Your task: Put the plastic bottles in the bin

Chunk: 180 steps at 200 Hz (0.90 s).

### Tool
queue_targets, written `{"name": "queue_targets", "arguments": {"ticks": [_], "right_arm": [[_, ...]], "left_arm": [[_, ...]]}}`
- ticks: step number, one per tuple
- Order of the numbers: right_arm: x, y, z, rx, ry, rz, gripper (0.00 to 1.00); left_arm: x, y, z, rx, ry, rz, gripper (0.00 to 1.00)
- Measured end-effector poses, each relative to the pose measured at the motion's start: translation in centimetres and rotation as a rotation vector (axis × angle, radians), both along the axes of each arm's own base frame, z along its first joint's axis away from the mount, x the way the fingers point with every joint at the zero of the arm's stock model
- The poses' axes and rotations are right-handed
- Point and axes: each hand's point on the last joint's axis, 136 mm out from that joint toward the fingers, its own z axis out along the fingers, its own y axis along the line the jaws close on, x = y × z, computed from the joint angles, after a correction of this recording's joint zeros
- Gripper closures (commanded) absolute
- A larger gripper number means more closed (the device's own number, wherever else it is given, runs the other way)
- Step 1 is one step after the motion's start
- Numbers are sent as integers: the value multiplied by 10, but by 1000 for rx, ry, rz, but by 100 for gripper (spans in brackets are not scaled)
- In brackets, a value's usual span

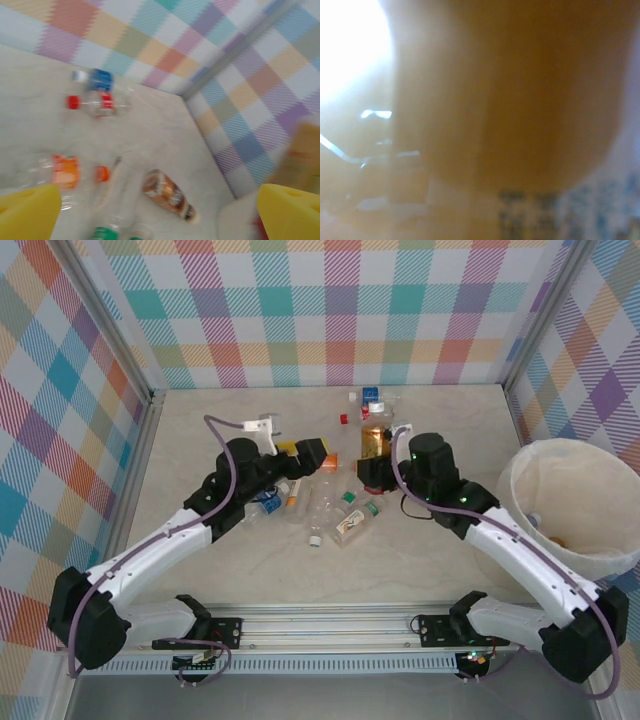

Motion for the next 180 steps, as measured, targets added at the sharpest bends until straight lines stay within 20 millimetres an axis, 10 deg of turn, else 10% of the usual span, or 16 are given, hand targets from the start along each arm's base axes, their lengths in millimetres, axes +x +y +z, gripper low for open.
{"name": "queue_targets", "arguments": {"ticks": [66, 123, 180], "right_arm": [[-1, -114, 73, -173, -260, -365, 40], [-12, -209, 106, -248, -315, -693, 39], [-39, -285, 88, -320, -240, -1016, 38]], "left_arm": [[-3, 106, -63, 55, 165, 402, 0], [-4, 127, -73, 19, 203, 467, 0], [7, 138, -88, -19, 273, 479, 0]]}}
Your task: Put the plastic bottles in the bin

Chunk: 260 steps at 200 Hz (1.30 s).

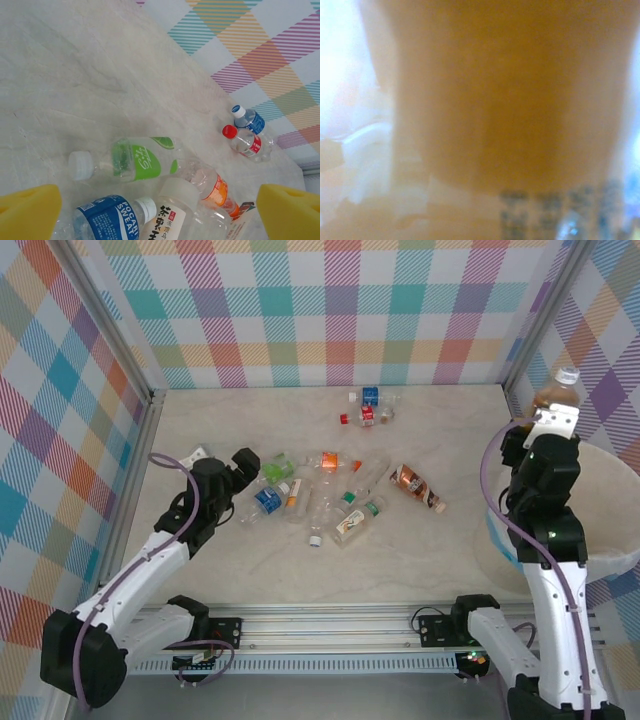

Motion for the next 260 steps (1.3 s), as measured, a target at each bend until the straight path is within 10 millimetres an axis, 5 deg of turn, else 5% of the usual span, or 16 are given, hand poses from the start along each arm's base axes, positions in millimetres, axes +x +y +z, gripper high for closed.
{"name": "queue_targets", "arguments": {"ticks": [69, 122, 181, 260], "right_arm": [[-34, -77, -71, 52, 168, -389, 30], [-41, -89, -102, 121, 217, -476, 18], [-40, -77, -106, 183, 209, -410, 1], [-13, -4, -67, 315, 41, 71, 0]], "left_arm": [[11, 13, -11, 1, 62, 8, 0], [13, 34, -34, 33, 156, 26, 0], [16, 36, -58, 39, 232, -19, 0], [25, 14, -83, 14, 273, -174, 0]]}}
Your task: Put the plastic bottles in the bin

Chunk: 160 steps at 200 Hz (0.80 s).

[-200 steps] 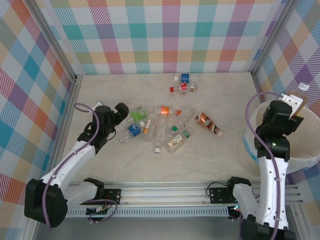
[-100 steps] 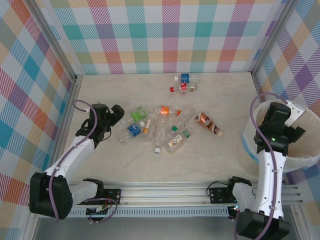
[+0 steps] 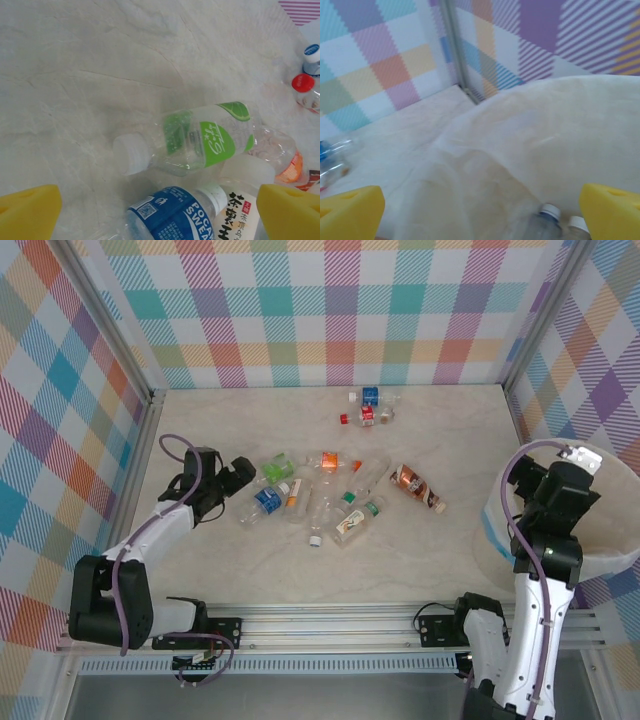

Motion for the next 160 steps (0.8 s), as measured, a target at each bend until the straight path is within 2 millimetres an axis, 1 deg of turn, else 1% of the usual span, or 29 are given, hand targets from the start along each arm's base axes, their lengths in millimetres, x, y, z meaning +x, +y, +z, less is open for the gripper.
{"name": "queue_targets", "arguments": {"ticks": [28, 55, 68, 81, 98, 115, 127, 141, 160], "right_arm": [[10, 24, 1, 61, -26, 137, 0], [15, 43, 6, 117, -60, 238, 0], [17, 56, 12, 148, -86, 307, 0], [19, 76, 21, 191, -123, 413, 0], [19, 106, 38, 259, -189, 583, 0], [14, 137, 60, 317, -261, 757, 0], [9, 155, 70, 340, -285, 853, 0], [2, 176, 73, 352, -286, 946, 0], [-3, 201, 70, 368, -257, 1050, 0]], "left_arm": [[2, -11, -3, -45, -9, -48, 0], [-4, -18, -12, -73, 2, -77, 0], [-9, -18, -19, -74, 18, -80, 0], [-14, -17, -26, -74, 35, -80, 0], [-18, -20, -32, -86, 45, -94, 0], [-22, -25, -34, -106, 50, -119, 0], [-25, -27, -35, -112, 54, -139, 0], [-27, -30, -37, -117, 57, -162, 0], [-32, -35, -39, -119, 58, -198, 0]]}}
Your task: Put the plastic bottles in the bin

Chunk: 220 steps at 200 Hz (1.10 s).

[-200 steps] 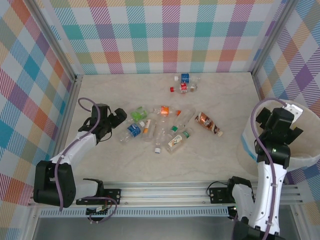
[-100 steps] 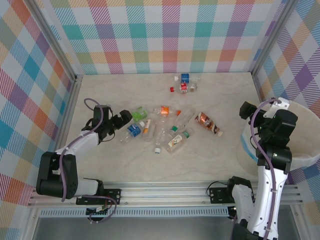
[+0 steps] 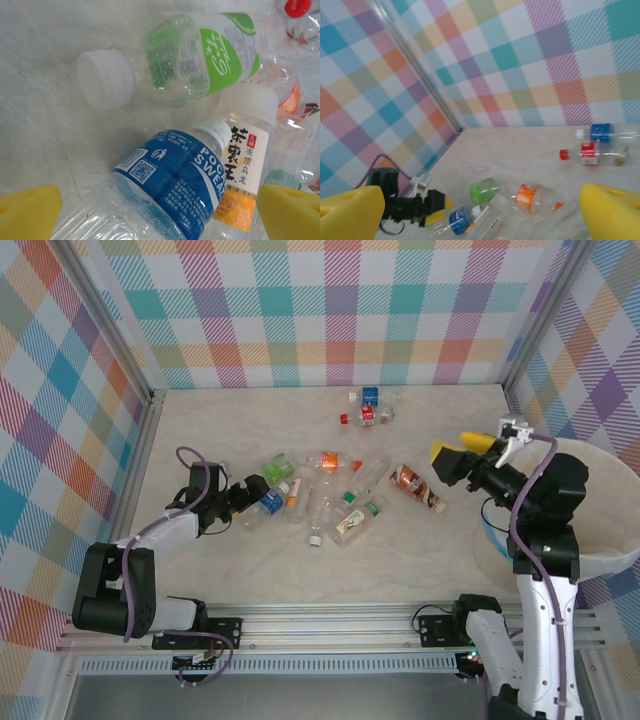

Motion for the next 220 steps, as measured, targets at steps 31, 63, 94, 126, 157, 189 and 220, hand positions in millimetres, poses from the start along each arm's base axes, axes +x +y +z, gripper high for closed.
{"name": "queue_targets", "arguments": {"ticks": [31, 63, 94, 126, 157, 189, 220], "right_arm": [[9, 38, -24, -53, 61, 122, 0], [32, 72, -67, -166, 148, 171, 0], [47, 99, -96, -271, 182, 206, 0], [57, 112, -102, -331, 165, 207, 0], [63, 110, -99, -343, 139, 180, 0], [68, 107, -97, -356, 119, 149, 0], [68, 103, -94, -364, 105, 125, 0]], "left_arm": [[-9, -13, -1, 28, -4, -64, 0], [-23, -27, -2, 94, -1, -108, 0], [-34, -28, -2, 170, 5, -114, 0], [-53, -34, -9, 247, 36, -149, 2], [-73, -32, -22, 339, 98, -178, 6], [-74, -24, -28, 415, 121, -166, 8], [-70, -25, -34, 457, 121, -195, 12]]}}
